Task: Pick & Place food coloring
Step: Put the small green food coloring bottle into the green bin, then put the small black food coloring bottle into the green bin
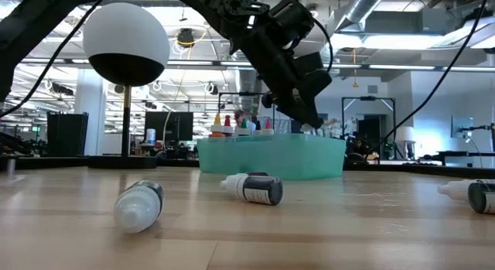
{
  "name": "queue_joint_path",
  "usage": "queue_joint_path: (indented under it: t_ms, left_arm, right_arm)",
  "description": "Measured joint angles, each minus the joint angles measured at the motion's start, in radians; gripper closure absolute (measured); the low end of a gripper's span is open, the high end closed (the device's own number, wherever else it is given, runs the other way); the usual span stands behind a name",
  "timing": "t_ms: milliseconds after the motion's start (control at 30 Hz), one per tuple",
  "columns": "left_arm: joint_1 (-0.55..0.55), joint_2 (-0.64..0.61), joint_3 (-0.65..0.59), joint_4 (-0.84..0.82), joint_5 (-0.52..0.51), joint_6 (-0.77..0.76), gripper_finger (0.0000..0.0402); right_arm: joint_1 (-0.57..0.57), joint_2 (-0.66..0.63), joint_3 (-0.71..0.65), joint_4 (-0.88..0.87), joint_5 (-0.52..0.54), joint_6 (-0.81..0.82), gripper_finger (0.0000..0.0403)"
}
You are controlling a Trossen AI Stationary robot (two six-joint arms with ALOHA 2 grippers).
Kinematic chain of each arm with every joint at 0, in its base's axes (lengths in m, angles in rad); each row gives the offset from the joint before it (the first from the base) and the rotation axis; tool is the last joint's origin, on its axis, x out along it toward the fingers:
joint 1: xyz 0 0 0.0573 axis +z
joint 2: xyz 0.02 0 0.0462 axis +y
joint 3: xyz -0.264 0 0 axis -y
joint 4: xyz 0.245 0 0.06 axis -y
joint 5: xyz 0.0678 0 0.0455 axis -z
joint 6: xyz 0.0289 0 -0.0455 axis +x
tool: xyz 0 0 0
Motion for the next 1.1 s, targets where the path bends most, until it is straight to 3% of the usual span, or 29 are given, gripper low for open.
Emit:
queue_joint_path:
  t_ms: [333,533,933,1100]
  left_arm:
    - [0.000,0.000,0.000,0.000,-0.024,-0.003,0.0238]
    - [-0.016,-0.010,0.013,-0.045,0.008,0.008,0.0229]
    - [-0.093,-0.025,0.219,-0.692,0.010,-0.009,0.0258]
    - [-0.137,-0.025,0.246,-0.865,0.010,-0.080,0.0268]
  right_arm:
    - [0.000,0.000,0.000,0.000,0.000,0.000,0.0270]
    - [0.000,0.000,0.000,0.000,0.000,0.001,0.0269]
    - [-0.012,0.000,0.000,0.009,0.003,0.001,0.0269]
    - [-0.023,0.000,0.000,0.017,0.003,0.001,0.0270]
